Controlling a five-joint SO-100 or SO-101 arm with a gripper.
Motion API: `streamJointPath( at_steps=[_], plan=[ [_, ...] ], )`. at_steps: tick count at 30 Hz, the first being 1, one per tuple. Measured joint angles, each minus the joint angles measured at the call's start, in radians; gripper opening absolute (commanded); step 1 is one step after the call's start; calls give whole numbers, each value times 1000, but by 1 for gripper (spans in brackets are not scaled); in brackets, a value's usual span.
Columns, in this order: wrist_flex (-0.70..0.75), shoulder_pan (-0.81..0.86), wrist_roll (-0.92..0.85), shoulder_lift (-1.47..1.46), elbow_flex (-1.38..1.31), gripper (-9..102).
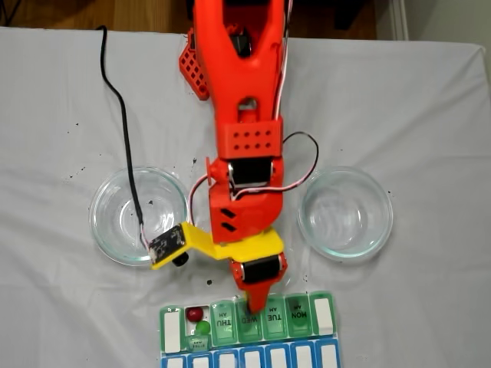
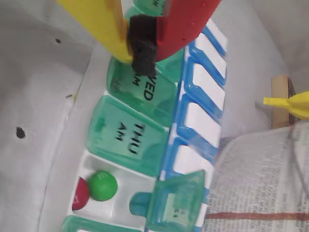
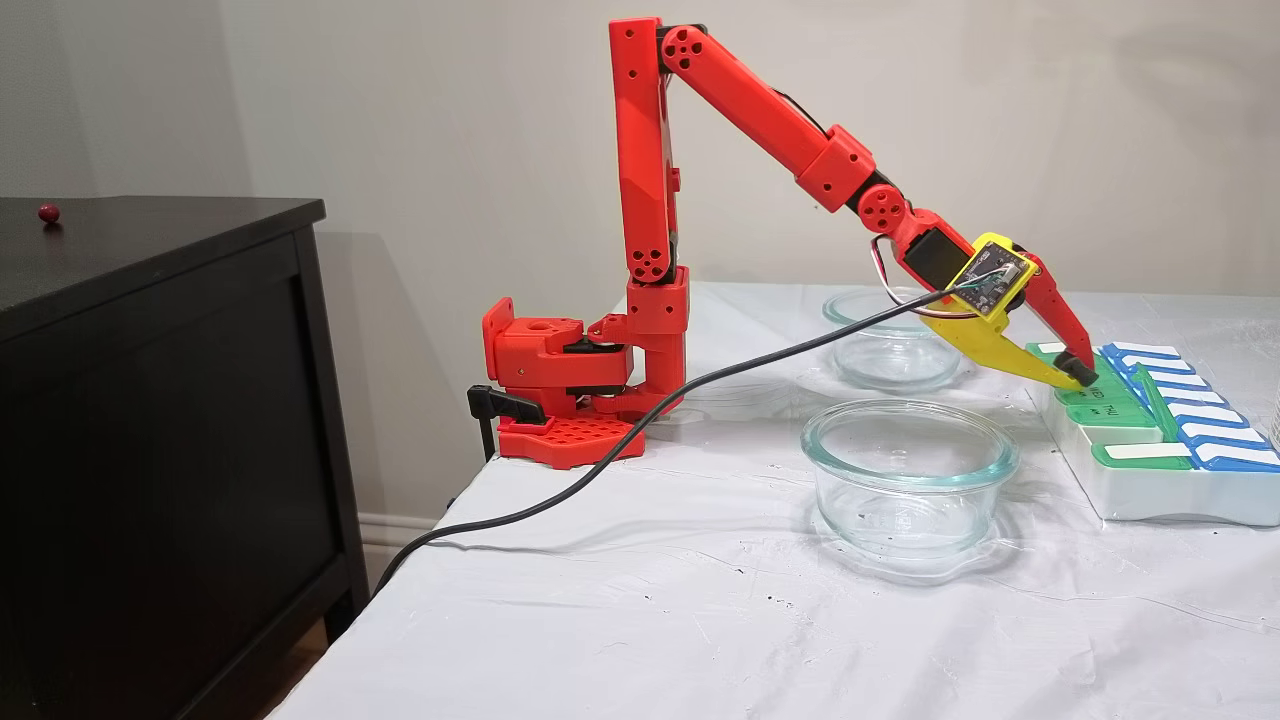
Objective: Sort medicines into box.
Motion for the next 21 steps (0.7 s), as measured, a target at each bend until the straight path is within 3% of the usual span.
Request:
streamJointPath(
  at_steps=[11,21],
  plan=[
    [78,213,-345,190,-37,0],
    [66,250,-84,-21,-213,0]
  ],
)
